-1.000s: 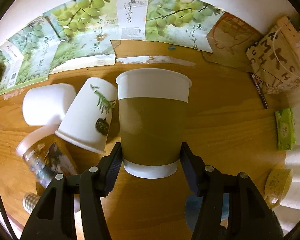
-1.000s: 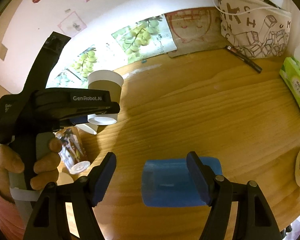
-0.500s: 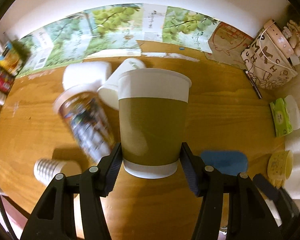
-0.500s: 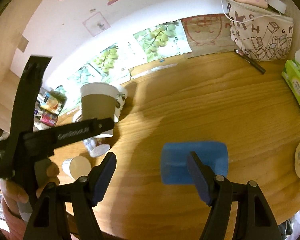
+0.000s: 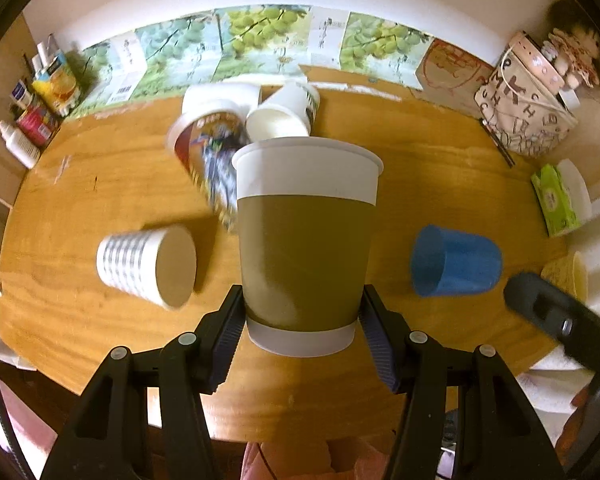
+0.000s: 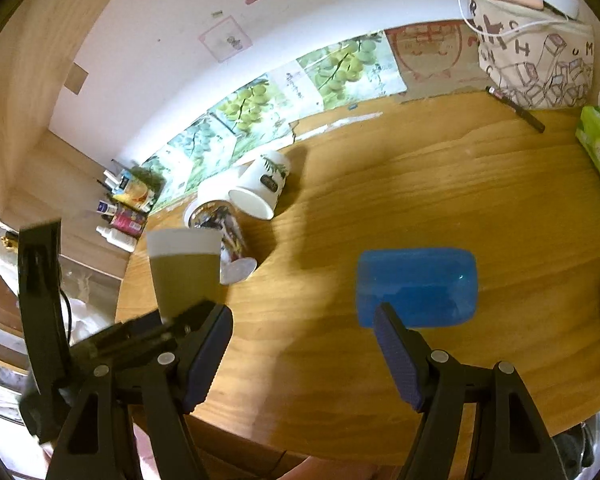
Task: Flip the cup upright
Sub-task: 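Lift the cup with the left gripper and roll the gripper over, then grasp the cup with the right gripper while the left gripper opens and releases it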
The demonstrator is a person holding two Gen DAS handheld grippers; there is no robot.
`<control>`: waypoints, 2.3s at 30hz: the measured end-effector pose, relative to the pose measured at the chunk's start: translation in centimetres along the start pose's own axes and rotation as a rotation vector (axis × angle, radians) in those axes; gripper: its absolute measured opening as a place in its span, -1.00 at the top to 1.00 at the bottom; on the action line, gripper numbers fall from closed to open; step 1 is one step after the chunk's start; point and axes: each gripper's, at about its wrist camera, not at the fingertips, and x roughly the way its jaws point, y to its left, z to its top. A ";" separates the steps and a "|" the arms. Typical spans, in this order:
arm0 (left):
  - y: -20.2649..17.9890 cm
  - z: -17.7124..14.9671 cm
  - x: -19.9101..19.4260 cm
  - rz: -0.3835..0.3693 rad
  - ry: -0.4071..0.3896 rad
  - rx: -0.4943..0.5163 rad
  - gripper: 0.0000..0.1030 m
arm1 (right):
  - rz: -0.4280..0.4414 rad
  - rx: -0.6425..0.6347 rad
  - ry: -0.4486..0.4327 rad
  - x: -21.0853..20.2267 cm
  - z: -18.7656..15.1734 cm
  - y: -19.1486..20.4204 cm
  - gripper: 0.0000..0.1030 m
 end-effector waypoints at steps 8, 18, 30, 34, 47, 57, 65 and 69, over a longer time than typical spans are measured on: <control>0.2 -3.9 0.7 -0.002 0.027 -0.015 -0.18 | 0.048 0.021 0.046 0.6 -1.6 -0.5 -0.43; -0.5 -6.7 3.0 -0.016 0.105 -0.013 -0.18 | 0.096 0.089 0.142 2.8 -3.6 -1.9 -0.43; -0.3 -7.7 5.5 -0.063 0.205 -0.020 -0.19 | 0.095 0.124 0.236 5.5 -4.8 -2.5 -0.43; -0.2 -7.7 5.9 -0.069 0.225 -0.022 -0.19 | 0.099 0.131 0.259 6.2 -5.0 -2.6 -0.43; 0.2 -7.5 6.4 -0.092 0.266 -0.012 -0.28 | 0.129 0.134 0.346 9.3 -5.0 -1.9 -0.43; 1.2 -7.4 5.9 -0.065 0.269 -0.029 -0.29 | 0.148 0.121 0.408 11.6 -5.0 -0.8 -0.43; 2.6 -7.5 5.4 -0.053 0.263 -0.065 -0.29 | 0.191 0.101 0.450 13.3 -4.9 0.6 -0.43; 3.1 -7.6 5.2 -0.051 0.264 -0.082 -0.29 | 0.208 0.081 0.467 13.8 -4.8 1.5 -0.43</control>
